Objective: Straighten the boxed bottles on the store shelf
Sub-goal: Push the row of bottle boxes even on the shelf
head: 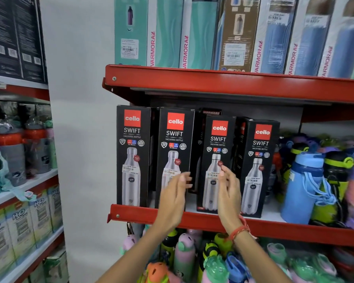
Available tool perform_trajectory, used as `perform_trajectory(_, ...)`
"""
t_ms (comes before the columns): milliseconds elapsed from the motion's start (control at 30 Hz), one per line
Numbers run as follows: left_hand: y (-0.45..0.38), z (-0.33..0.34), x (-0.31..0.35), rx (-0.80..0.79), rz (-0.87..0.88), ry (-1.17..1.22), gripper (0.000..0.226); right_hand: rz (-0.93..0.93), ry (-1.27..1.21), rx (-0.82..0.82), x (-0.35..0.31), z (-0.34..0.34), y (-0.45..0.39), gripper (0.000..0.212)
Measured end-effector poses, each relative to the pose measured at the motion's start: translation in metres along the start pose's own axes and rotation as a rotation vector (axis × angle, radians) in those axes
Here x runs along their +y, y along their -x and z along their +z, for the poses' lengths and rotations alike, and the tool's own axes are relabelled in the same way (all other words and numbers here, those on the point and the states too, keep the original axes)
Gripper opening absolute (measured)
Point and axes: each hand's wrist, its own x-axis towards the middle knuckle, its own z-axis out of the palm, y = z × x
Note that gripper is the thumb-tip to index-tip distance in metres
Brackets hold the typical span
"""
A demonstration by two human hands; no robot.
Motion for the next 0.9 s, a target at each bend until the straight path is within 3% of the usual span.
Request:
perform_trajectory(67, -0.002, 0.022, 0.004, -0.183, -0.066, 0.018, 0.060, 0.063, 0.036, -0.033, 0.012, -0.013, -0.008, 0.052)
perform_trajectory(167, -0.007, 0.049, 0.000, -0.293, -0.184, 0.061, 0.074, 0.175, 0.051, -0.226, 0.021, -0.024, -0.013, 0.067)
perform_trajectory(333, -0.023, 0.062, -0.016, -0.232, -0.313, 0.088, 0.061, 0.253, 0.006, -0.452, 0.020, -0.030, -0.017, 0.061)
perform_trajectory(467, -0.021, 0.051, -0.022, -0.205, -0.297, 0.108, 0.053, 0.277, -0.030, -0.491, 0.024, -0.038, -0.015, 0.061)
perform_trajectory(667, -0.008, 0.041, -0.023, -0.204, -0.287, 0.111, 0.076, 0.281, -0.050, -0.550, 0.025, -0.047, -0.007, 0.065)
perform_trajectory(800, -0.004, 0.040, -0.021, -0.203, -0.293, 0.051, 0.052, 0.253, -0.048, -0.549, 0.025, -0.048, -0.005, 0.057)
perform_trajectory(900, 0.002, 0.041, -0.012, -0.160, -0.246, 0.001, 0.071, 0.236, -0.035, -0.520, 0.024, -0.053, -0.005, 0.053)
